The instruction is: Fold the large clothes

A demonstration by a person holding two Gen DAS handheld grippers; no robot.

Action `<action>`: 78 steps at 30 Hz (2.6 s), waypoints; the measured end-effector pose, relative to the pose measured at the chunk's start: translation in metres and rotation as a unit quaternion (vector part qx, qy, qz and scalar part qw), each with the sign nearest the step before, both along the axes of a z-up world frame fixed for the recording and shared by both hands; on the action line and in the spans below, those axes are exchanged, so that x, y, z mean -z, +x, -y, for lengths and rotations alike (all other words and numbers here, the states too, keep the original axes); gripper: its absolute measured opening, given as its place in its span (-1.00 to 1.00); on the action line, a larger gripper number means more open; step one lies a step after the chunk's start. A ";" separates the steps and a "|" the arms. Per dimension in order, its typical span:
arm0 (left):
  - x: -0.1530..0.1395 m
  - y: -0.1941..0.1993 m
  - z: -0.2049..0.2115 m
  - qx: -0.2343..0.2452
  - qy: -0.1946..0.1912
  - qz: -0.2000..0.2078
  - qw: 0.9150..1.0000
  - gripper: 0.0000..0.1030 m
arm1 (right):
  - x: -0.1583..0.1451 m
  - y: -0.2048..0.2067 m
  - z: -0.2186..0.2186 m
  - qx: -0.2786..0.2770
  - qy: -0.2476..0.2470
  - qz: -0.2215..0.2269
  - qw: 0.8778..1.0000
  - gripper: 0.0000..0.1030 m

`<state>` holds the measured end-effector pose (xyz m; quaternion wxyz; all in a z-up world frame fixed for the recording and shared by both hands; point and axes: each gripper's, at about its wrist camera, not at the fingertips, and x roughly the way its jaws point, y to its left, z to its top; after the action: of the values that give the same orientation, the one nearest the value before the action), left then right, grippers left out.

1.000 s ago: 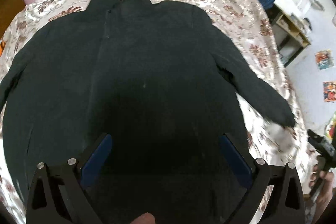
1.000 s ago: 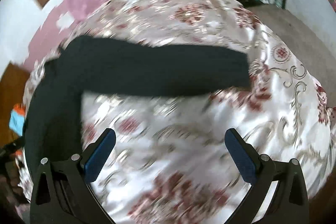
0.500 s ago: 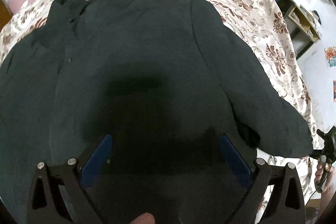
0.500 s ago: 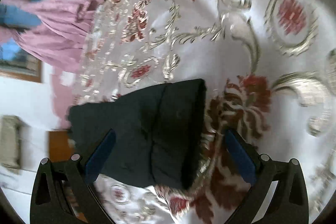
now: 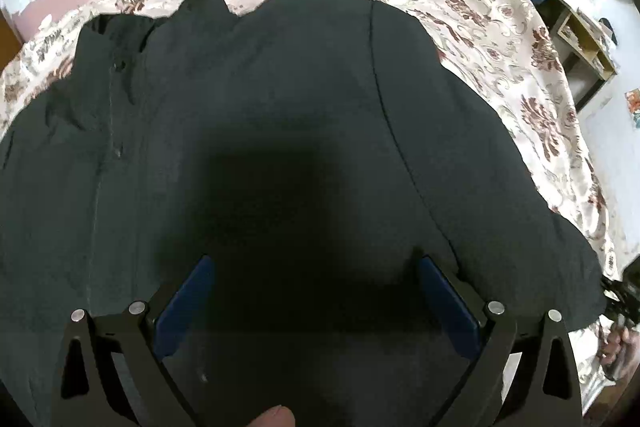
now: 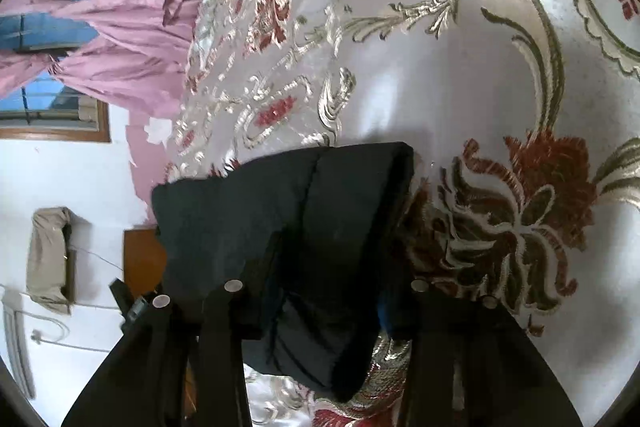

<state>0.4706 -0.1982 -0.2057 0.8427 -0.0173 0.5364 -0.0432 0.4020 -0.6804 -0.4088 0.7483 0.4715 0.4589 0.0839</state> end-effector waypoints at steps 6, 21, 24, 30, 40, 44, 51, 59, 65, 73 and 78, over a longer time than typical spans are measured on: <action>0.000 0.037 0.001 -0.025 0.032 0.006 0.999 1.00 | -0.054 -0.014 0.006 0.005 -0.024 0.073 0.997 -0.82; 0.032 0.062 0.031 -0.022 0.101 -0.007 0.995 1.00 | -0.225 -0.049 0.019 -0.007 -0.062 0.182 0.981 -0.86; 0.024 0.056 0.027 -0.023 0.091 0.004 0.996 1.00 | -0.265 -0.049 0.003 -0.017 -0.068 0.201 0.977 -0.86; 0.029 0.050 0.027 0.005 0.096 0.005 0.995 1.00 | -0.366 -0.039 -0.066 -0.060 -0.084 0.262 0.960 -0.86; 0.020 0.020 -0.052 -0.052 -0.018 -0.008 0.998 1.00 | -0.496 0.001 -0.265 -0.190 -0.134 0.295 0.927 -0.86; 0.004 -0.036 -0.152 -0.089 -0.070 0.002 0.994 1.00 | -0.507 0.027 -0.353 -0.246 -0.124 0.297 0.914 -0.86; -0.027 -0.147 -0.311 -0.165 -0.097 0.040 0.981 1.00 | -0.458 0.073 -0.524 -0.342 -0.119 0.262 0.895 -0.86; -0.030 -0.231 -0.396 -0.196 -0.111 0.059 0.973 1.00 | -0.309 0.113 -0.676 -0.405 -0.159 0.148 0.888 -0.86; -0.013 -0.251 -0.410 -0.195 -0.085 0.039 0.976 1.00 | -0.214 0.112 -0.774 -0.432 -0.220 0.072 0.871 -0.85; -0.013 -0.249 -0.402 -0.185 -0.091 0.039 0.978 1.00 | -0.206 0.088 -0.792 -0.464 -0.116 0.075 0.875 -0.39; -0.027 -0.230 -0.385 -0.168 -0.081 0.054 0.981 1.00 | -0.235 0.071 -0.709 -0.433 -0.226 0.126 0.864 -0.36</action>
<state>0.2407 0.1873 -0.1788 0.8616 -0.1731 0.4740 0.0552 0.4729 0.0289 -0.1740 0.7746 0.0287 0.5249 0.3517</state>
